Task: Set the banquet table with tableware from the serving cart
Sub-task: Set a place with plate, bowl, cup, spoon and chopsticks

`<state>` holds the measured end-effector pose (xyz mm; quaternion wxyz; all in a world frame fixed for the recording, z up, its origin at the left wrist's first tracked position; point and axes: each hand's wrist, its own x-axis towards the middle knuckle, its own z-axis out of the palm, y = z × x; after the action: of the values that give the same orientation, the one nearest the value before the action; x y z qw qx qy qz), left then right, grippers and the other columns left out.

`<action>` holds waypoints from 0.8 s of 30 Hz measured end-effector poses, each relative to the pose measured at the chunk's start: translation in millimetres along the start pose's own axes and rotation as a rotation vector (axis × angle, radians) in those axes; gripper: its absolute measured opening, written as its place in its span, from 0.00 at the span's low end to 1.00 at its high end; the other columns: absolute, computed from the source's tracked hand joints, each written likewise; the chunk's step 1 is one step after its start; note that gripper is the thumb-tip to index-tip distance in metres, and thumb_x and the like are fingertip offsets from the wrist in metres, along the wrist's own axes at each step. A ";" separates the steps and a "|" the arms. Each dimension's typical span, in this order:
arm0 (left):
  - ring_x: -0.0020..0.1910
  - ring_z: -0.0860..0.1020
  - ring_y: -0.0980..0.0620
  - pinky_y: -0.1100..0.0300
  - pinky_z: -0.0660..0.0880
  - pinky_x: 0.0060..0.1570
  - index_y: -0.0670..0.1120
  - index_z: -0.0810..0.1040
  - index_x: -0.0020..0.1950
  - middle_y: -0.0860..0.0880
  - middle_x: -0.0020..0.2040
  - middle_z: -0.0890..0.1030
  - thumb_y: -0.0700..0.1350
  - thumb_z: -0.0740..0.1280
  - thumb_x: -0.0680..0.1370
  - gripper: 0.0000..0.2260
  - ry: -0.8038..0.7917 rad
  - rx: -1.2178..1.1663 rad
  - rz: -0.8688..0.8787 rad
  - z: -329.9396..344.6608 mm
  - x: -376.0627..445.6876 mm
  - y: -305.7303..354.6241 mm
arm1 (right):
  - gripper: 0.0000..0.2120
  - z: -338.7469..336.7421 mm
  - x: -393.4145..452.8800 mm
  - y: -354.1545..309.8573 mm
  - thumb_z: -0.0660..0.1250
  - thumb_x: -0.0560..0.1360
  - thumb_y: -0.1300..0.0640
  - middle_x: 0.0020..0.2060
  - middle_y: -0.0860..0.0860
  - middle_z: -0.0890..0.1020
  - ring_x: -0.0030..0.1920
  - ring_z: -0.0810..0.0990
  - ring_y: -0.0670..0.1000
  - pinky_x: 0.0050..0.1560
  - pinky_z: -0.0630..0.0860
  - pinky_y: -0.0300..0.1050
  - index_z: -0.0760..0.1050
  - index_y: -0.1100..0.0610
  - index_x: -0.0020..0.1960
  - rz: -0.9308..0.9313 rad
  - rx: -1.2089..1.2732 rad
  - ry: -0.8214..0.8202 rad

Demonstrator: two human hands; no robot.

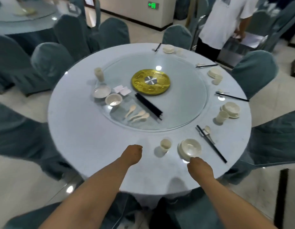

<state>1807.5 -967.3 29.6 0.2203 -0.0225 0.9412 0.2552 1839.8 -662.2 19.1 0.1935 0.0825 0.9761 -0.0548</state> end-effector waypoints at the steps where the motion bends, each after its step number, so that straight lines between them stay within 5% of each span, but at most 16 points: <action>1: 0.66 0.74 0.45 0.58 0.68 0.63 0.40 0.77 0.65 0.44 0.66 0.77 0.44 0.53 0.84 0.17 -0.003 0.003 -0.019 1.9 -15.7 -15.3 | 0.07 8.4 -11.4 -8.4 0.56 0.77 0.58 0.40 0.46 0.76 0.39 0.77 0.49 0.40 0.74 0.43 0.72 0.51 0.46 -0.005 0.003 -0.010; 7: 0.70 0.70 0.47 0.59 0.66 0.69 0.45 0.71 0.73 0.47 0.73 0.71 0.43 0.51 0.84 0.19 -0.046 0.063 -0.166 -4.8 -110.4 -98.9 | 0.07 37.7 -72.5 -74.0 0.55 0.77 0.60 0.43 0.47 0.73 0.40 0.72 0.49 0.40 0.70 0.41 0.71 0.54 0.47 -0.210 -0.121 -0.072; 13: 0.64 0.75 0.43 0.54 0.70 0.62 0.39 0.75 0.65 0.41 0.66 0.77 0.42 0.53 0.83 0.17 0.061 0.016 -0.291 -34.4 -181.8 -129.7 | 0.08 27.0 -106.2 -133.9 0.56 0.75 0.59 0.37 0.46 0.71 0.35 0.71 0.48 0.35 0.68 0.41 0.65 0.53 0.37 -0.314 -0.043 -0.062; 17: 0.66 0.74 0.45 0.56 0.68 0.67 0.44 0.75 0.69 0.45 0.69 0.75 0.45 0.54 0.84 0.17 0.063 0.085 -0.301 -40.8 -222.5 -142.0 | 0.09 27.3 -129.0 -158.7 0.57 0.74 0.59 0.36 0.47 0.71 0.37 0.73 0.50 0.34 0.67 0.41 0.65 0.53 0.36 -0.366 -0.016 -0.090; 24: 0.59 0.78 0.46 0.54 0.73 0.62 0.44 0.79 0.62 0.45 0.61 0.80 0.47 0.54 0.84 0.17 0.048 0.053 -0.320 -47.6 -259.8 -176.6 | 0.10 34.0 -167.5 -194.5 0.57 0.76 0.60 0.39 0.49 0.73 0.39 0.74 0.52 0.35 0.67 0.42 0.64 0.54 0.36 -0.398 0.002 -0.082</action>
<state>2050.0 -1162.3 94.0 0.2361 -0.1723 0.9370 0.1912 1969.5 -881.1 67.3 0.2185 -0.1139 0.9644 -0.0963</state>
